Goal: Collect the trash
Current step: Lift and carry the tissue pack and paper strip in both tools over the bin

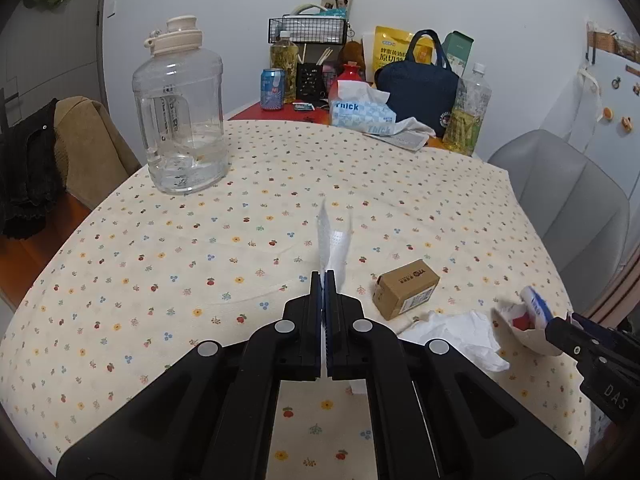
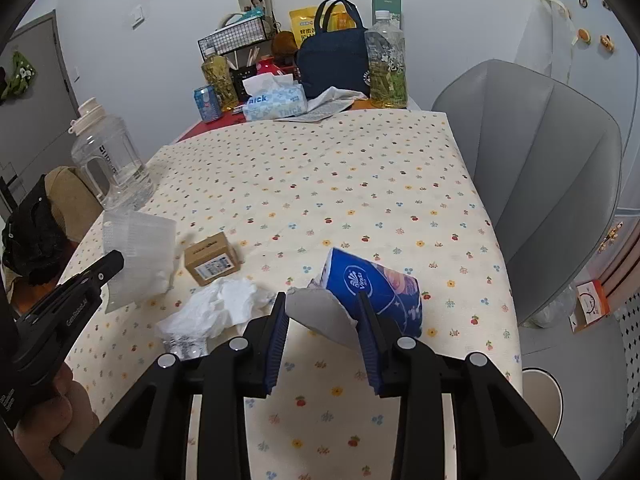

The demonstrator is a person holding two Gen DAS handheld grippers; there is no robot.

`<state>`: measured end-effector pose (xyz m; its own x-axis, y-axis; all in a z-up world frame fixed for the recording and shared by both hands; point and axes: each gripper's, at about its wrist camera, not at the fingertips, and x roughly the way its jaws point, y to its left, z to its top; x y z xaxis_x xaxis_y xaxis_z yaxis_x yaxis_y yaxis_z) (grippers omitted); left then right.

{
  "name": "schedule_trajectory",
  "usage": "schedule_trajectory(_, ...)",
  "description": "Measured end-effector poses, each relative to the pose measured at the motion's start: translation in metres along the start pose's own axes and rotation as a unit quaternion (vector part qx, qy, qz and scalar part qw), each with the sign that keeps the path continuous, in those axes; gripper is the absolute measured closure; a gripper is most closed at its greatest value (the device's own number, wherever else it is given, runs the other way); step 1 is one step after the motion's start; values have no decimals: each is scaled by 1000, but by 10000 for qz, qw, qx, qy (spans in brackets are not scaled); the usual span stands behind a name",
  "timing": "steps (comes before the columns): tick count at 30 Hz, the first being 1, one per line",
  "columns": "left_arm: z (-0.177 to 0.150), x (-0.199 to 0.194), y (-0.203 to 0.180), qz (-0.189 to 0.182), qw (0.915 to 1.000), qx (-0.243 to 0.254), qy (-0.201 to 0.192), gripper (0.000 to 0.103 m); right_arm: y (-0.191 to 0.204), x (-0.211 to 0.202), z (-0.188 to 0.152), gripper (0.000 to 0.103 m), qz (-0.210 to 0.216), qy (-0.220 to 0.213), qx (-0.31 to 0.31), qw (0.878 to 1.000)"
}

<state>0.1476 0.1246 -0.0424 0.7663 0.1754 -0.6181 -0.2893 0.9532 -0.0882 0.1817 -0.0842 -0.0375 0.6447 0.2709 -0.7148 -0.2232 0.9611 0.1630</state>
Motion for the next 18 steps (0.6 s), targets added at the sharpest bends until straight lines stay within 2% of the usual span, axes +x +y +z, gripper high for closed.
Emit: schedule_trajectory(18, 3, -50, -5, -86, 9994, 33, -343, 101, 16, -65, -8, 69, 290, -426, -156, 9986)
